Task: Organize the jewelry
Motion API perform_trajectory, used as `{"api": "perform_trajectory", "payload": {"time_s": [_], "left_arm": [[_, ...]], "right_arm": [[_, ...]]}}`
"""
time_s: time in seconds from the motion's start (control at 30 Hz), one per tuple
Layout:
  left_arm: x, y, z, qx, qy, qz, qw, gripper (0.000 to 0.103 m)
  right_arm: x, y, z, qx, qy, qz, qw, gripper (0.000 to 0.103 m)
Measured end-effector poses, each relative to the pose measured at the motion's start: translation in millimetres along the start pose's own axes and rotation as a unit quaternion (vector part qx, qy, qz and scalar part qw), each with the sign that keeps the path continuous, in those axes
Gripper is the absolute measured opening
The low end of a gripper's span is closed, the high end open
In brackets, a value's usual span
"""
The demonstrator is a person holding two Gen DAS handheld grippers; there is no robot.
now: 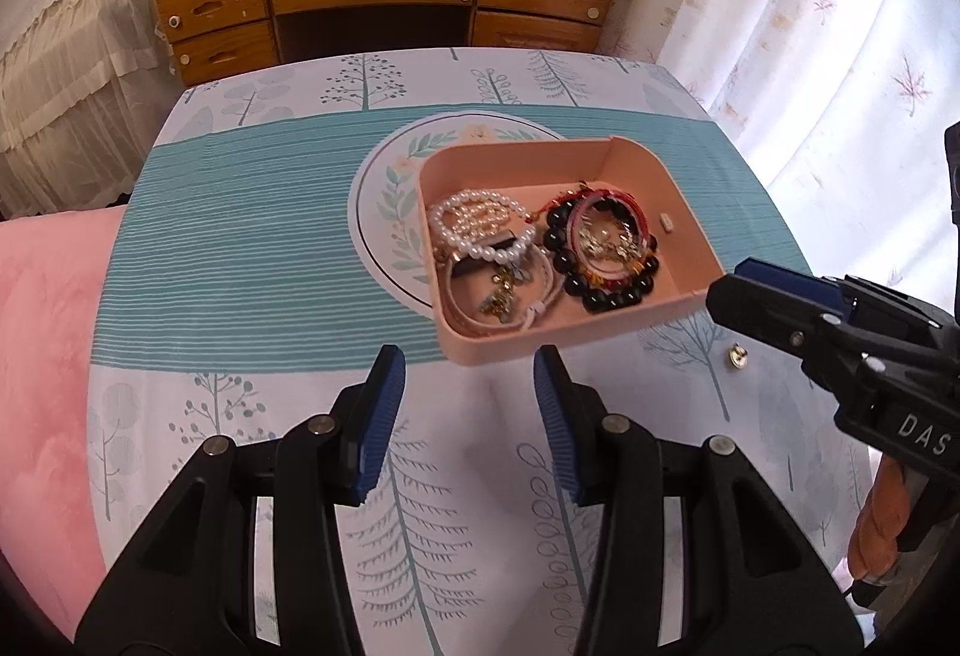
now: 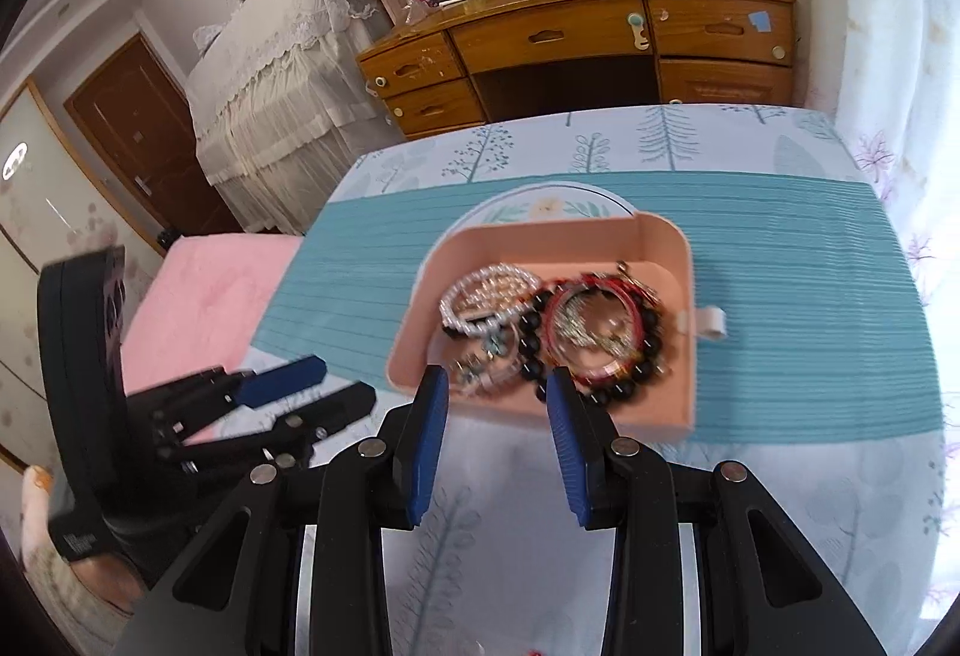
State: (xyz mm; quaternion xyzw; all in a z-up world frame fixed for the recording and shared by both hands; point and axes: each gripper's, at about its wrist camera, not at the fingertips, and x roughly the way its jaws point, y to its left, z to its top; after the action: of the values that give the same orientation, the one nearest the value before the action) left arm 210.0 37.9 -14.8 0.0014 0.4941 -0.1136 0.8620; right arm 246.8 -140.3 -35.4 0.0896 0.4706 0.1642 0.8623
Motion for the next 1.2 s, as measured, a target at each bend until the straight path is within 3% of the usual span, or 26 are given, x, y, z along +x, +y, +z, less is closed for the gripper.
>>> {"api": "perform_trajectory", "payload": {"time_s": [0.43, 0.73, 0.93, 1.2], "left_arm": [[-22.4, -49.7, -64.4, 0.063, 0.017, -0.022, 0.9976, 0.042], [-36.1, -72.7, -115.1, 0.056, 0.029, -0.046, 0.9970, 0.042], [-33.0, -75.5, -138.7, 0.056, 0.036, -0.037, 0.9971, 0.042], [-22.5, -67.6, -144.7, 0.038, 0.050, -0.049, 0.9968, 0.042]], "right_arm": [[-45.9, -14.7, -88.7, -0.014, 0.000, -0.038, 0.999, 0.034], [-56.7, -14.9, -153.9, -0.020, 0.017, -0.046, 0.999, 0.032], [-37.5, -10.4, -172.8, -0.018, 0.050, -0.032, 0.998, 0.030], [-9.5, -4.0, -168.8, -0.024, 0.069, -0.033, 0.997, 0.025]]}}
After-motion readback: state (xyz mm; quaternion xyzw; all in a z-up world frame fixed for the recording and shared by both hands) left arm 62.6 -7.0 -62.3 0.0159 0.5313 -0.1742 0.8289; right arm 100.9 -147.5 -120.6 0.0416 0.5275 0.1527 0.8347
